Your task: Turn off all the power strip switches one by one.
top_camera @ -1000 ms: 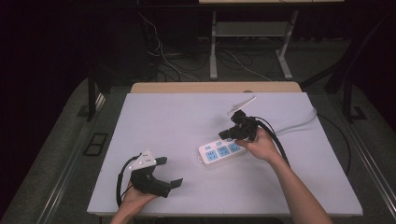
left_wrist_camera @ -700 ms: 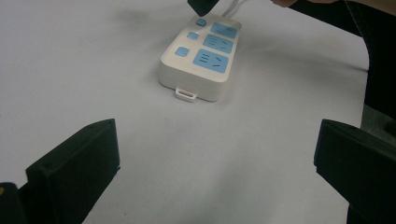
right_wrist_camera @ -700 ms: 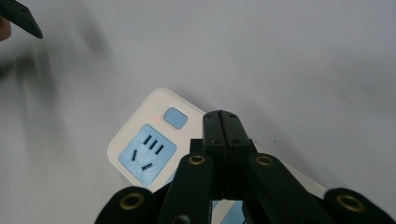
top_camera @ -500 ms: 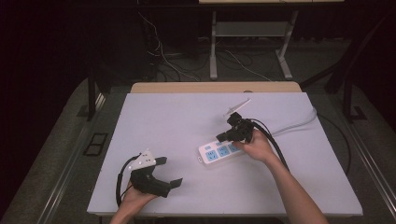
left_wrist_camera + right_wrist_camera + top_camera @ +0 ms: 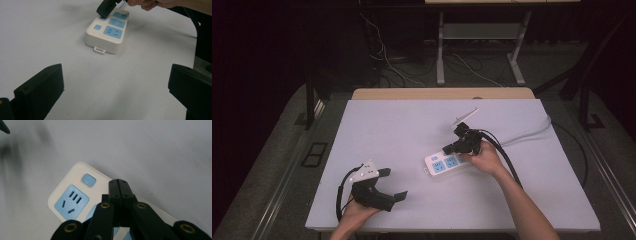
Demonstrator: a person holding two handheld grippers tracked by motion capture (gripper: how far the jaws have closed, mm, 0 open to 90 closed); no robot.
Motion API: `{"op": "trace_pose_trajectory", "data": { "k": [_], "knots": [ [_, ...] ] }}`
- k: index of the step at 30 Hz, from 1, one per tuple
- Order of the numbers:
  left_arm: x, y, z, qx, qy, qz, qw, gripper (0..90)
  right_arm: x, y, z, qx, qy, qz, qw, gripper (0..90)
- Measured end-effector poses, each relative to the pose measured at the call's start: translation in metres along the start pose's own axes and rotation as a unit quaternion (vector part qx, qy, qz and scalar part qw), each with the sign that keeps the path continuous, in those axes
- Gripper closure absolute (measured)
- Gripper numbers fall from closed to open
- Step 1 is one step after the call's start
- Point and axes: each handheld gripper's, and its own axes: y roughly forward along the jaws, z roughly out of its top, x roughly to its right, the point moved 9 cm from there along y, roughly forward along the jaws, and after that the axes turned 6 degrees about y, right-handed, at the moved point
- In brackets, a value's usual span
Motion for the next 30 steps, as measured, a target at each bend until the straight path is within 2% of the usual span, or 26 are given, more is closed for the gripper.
{"op": "trace_pose_trajectory", "data": {
  "k": [7, 9, 10, 14, 19, 22, 27, 30],
  "knots": [
    [0.0006, 0.0006, -0.0004, -0.001, -0.001, -0.001, 1.0000, 0.0, 0.0013, -0.0002, -0.0013, 0.011, 0.005, 0.011, 0.9999, 90.0],
    [0.0009, 0.0011, -0.0004, -0.001, 0.000, -0.001, 1.0000, 0.0, 0.0007, 0.0001, -0.0026, 0.007, 0.013, 0.028, 0.9995, 90.0],
    [0.0011, 0.0013, -0.0005, -0.002, 0.000, -0.001, 1.0000, 0.0, 0.0005, 0.0001, -0.0027, 0.006, 0.011, 0.029, 0.9995, 90.0],
    [0.0023, 0.0013, -0.0006, -0.002, 0.000, -0.001, 1.0000, 0.0, -0.0011, 0.0004, -0.0013, 0.003, -0.013, 0.003, 0.9999, 90.0],
    [0.0031, 0.0008, -0.0010, -0.001, -0.001, -0.002, 1.0000, 0.0, 0.0005, 0.0007, -0.0024, 0.009, -0.001, 0.017, 0.9998, 90.0],
    [0.0031, 0.0019, -0.0009, -0.001, -0.002, -0.002, 1.0000, 0.0, -0.0002, 0.0011, -0.0037, 0.013, -0.008, 0.007, 0.9999, 90.0],
    [0.0043, 0.0025, -0.0009, -0.003, -0.001, -0.002, 1.0000, 0.0, -0.0006, 0.0008, -0.0053, 0.027, -0.004, 0.004, 0.9996, 90.0],
    [0.0035, 0.0027, -0.0011, -0.004, -0.001, -0.002, 1.0000, 0.0, -0.0005, 0.0008, -0.0050, 0.026, -0.005, 0.003, 0.9997, 90.0]
  ]
}}
